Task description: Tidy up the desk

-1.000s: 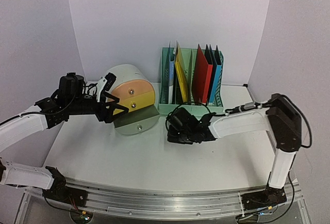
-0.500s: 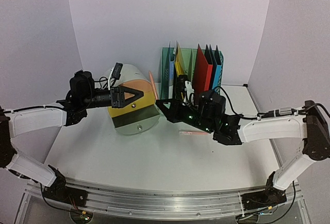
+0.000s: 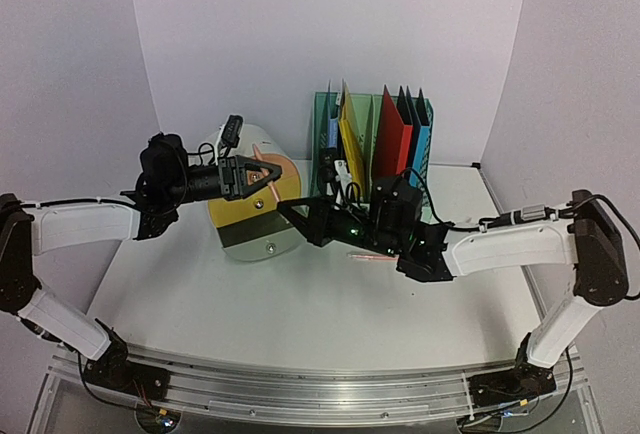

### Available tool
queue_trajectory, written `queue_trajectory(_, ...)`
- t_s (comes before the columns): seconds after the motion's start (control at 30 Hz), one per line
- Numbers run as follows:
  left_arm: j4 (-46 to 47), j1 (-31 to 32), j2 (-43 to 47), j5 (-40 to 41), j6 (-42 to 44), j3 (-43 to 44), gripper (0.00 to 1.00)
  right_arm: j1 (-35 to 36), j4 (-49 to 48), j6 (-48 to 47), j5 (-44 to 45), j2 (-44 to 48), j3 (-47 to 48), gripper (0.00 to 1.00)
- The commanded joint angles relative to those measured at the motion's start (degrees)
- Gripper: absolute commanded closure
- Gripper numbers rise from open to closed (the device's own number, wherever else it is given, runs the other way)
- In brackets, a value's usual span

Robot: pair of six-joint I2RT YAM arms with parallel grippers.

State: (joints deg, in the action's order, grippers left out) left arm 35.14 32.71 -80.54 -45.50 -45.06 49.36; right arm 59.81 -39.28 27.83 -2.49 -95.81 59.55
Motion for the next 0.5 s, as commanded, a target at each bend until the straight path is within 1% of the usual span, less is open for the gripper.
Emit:
queue_trajectory(0.0,-0.9,-0.4,1.0,0.8,1.0,2.6,1.0,0.2,-3.0,0.6,0.9,0.7,0.7,0.98)
queue_trajectory(0.03,-3.7,-0.4,1.2,1.0,3.1,3.2,1.0,0.2,-2.1,1.1,2.1,0.9,0.5,0.92)
queue_trajectory(0.07,-7.6,-0.5,1.5,1.5,5.8,4.2,1.0,0.2,-0.9,1.5,4.4,1.4,0.4,0.8)
queue_trajectory(0.13,-17.0,-0.5,1.7,2.9,16.0,6.9,1.0,0.2,3.2,1.5,8.4,2.6,0.5,0.54)
queue_trajectory(0.17,-22.7,-0.5,1.5,4.5,23.1,9.0,1.0,0.1,6.0,1.3,10.9,3.5,0.4,0.47)
queue_trajectory(0.2,-28.6,-0.5,1.1,7.0,29.6,10.7,1.0,0.0,9.2,0.9,13.4,4.4,0.3,0.42)
queue_trajectory(0.23,-34.4,-0.4,0.4,9.7,36.7,12.4,1.0,-0.3,12.6,0.9,15.7,5.4,0.2,0.38)
queue_trajectory(0.3,-44.8,0.3,-1.3,18.7,52.3,16.0,1.0,-1.1,19.6,2.0,21.2,8.0,-0.3,0.35)
queue_trajectory(0.37,-54.0,1.5,-3.4,28.7,61.5,17.7,1.0,-2.0,26.3,4.1,26.6,10.6,-1.2,0.34)
queue_trajectory(0.43,-61.2,2.7,-6.1,32.8,67.2,19.6,1.0,-2.4,29.3,4.7,31.0,13.4,-2.7,0.34)
queue_trajectory(0.47,-63.2,3.5,-7.4,35.2,69.1,20.5,1.0,-2.5,30.0,4.5,32.2,14.8,-3.6,0.34)
